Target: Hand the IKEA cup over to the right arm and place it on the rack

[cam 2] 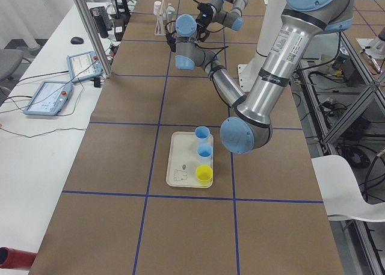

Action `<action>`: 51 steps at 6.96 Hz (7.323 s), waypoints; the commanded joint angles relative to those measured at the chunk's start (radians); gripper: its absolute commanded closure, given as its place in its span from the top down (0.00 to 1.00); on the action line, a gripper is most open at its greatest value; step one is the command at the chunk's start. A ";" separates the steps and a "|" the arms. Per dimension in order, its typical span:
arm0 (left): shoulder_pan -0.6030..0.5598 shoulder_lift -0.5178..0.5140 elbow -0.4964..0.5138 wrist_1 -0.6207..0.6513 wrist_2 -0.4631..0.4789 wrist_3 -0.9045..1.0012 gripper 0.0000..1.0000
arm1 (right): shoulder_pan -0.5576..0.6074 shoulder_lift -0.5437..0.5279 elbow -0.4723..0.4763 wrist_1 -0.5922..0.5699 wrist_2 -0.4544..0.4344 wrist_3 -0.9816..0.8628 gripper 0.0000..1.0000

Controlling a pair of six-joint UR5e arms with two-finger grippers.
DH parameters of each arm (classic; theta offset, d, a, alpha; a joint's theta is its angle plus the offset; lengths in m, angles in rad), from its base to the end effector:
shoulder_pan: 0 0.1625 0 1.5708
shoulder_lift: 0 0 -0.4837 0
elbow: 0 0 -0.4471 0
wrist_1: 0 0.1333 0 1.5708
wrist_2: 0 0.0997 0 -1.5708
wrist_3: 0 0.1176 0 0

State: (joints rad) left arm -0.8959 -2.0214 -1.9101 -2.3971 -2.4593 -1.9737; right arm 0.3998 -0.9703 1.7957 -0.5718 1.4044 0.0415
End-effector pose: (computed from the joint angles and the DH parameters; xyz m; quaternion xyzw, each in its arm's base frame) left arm 0.3389 -0.4908 0.1774 -0.1287 0.7055 -0.1297 0.6847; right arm -0.5520 -0.3991 0.1074 0.6766 -0.4073 -0.2709 0.5504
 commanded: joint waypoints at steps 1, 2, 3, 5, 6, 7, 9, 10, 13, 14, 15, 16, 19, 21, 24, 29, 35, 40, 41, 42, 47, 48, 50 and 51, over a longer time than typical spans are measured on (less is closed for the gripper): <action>-0.037 0.010 0.002 0.007 -0.009 0.071 1.00 | 0.016 -0.011 0.001 -0.022 -0.002 0.015 0.35; -0.055 0.047 0.003 0.006 -0.009 0.106 1.00 | 0.043 -0.019 0.020 -0.104 -0.002 0.020 0.32; -0.081 0.082 0.023 0.009 -0.009 0.184 1.00 | 0.075 -0.024 0.090 -0.281 -0.002 0.043 0.29; -0.139 0.116 0.103 0.013 -0.009 0.354 1.00 | 0.146 -0.013 0.197 -0.635 -0.001 0.046 0.28; -0.168 0.166 0.120 0.041 -0.007 0.504 1.00 | 0.192 -0.005 0.201 -0.786 0.005 0.029 0.28; -0.214 0.214 0.118 0.128 -0.006 0.694 1.00 | 0.242 -0.005 0.200 -0.881 0.008 -0.015 0.26; -0.308 0.327 0.140 0.231 0.000 1.087 1.00 | 0.342 -0.011 0.191 -1.008 0.004 -0.223 0.16; -0.358 0.337 0.184 0.233 0.003 1.218 1.00 | 0.396 -0.018 0.171 -1.048 0.002 -0.376 0.15; -0.414 0.372 0.263 0.233 0.003 1.451 1.00 | 0.555 -0.048 0.076 -1.062 -0.016 -0.914 0.14; -0.414 0.375 0.261 0.231 0.003 1.451 1.00 | 0.592 -0.050 0.044 -1.060 -0.059 -1.115 0.14; -0.414 0.377 0.261 0.230 0.003 1.446 1.00 | 0.625 -0.059 0.003 -1.050 -0.089 -1.267 0.13; -0.413 0.377 0.261 0.230 0.003 1.441 1.00 | 0.654 -0.064 -0.036 -1.038 -0.091 -1.351 0.13; -0.413 0.377 0.258 0.228 0.003 1.434 1.00 | 0.688 -0.200 -0.227 -0.638 -0.123 -1.559 0.15; -0.413 0.380 0.255 0.227 0.002 1.434 1.00 | 0.691 -0.255 -0.260 -0.542 -0.133 -1.574 0.20; -0.413 0.380 0.256 0.225 0.002 1.434 1.00 | 0.689 -0.291 -0.269 -0.542 -0.133 -1.566 0.25; -0.411 0.380 0.261 0.225 0.002 1.434 1.00 | 0.657 -0.292 -0.306 -0.539 -0.134 -1.508 0.29; -0.410 0.379 0.259 0.224 0.002 1.432 1.00 | 0.677 -0.277 -0.306 -0.540 -0.130 -1.629 0.29; -0.410 0.379 0.263 0.225 0.002 1.432 1.00 | 0.654 -0.277 -0.320 -0.539 -0.185 -1.642 0.29; -0.410 0.379 0.263 0.225 0.002 1.432 1.00 | 0.651 -0.277 -0.320 -0.539 -0.191 -1.641 0.29; -0.410 0.379 0.261 0.225 0.002 1.432 1.00 | 0.646 -0.277 -0.322 -0.539 -0.193 -1.637 0.29; -0.408 0.379 0.263 0.225 0.002 1.432 1.00 | 0.610 -0.275 -0.345 -0.539 -0.222 -1.599 0.32; -0.409 0.377 0.263 0.225 0.002 1.432 1.00 | 0.610 -0.275 -0.348 -0.539 -0.222 -1.602 0.36; -0.408 0.377 0.264 0.223 0.002 1.432 1.00 | 0.610 -0.272 -0.348 -0.539 -0.220 -1.597 0.83; -0.408 0.377 0.264 0.223 0.002 1.432 1.00 | 0.610 -0.271 -0.345 -0.537 -0.220 -1.589 0.99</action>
State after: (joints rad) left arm -1.3040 -1.6444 -1.6465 -2.1735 -2.4574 -0.5415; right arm 1.0095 -1.2427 1.4486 -1.1102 1.1838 -1.5562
